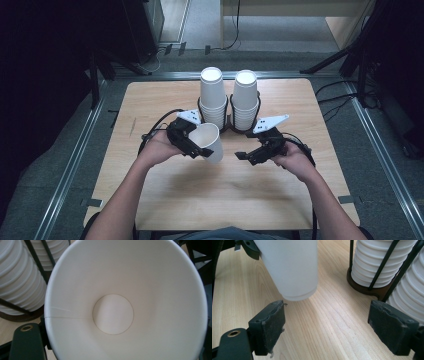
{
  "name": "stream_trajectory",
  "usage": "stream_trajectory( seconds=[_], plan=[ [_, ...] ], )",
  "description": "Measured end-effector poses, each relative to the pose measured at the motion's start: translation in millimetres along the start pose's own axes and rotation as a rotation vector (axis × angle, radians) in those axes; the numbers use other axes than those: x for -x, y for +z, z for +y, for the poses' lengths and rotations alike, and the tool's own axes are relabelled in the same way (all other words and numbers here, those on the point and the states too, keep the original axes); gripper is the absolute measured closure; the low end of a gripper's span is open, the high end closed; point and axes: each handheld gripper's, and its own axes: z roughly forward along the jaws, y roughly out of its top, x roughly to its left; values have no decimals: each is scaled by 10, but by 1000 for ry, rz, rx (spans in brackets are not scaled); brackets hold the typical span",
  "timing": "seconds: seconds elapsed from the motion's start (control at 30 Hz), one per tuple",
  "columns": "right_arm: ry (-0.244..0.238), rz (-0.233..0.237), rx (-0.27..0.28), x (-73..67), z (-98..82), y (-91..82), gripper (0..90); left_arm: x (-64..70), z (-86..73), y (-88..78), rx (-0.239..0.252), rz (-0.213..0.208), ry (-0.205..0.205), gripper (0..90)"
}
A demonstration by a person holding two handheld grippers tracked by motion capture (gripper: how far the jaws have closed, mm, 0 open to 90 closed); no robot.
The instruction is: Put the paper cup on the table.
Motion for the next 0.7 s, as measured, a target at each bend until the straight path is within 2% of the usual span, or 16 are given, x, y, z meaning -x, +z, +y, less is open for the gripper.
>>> stream_trajectory(
  seconds=[0.2,0.37,0.47,0.7],
  plan=[
    [4,-8,-8,49,-14,3,148,-48,-69,-66,11,18,-24,155],
    [-1,-34,-13,97,-29,-3,148,-81,-138,-121,-5,51,-37,153],
    [13,-45,-15,135,-35,-4,147,-94,-179,-160,-11,61,-41,152],
    [21,-48,-11,200,-46,-16,148,-164,-284,-258,-7,89,-79,151]
  ],
)
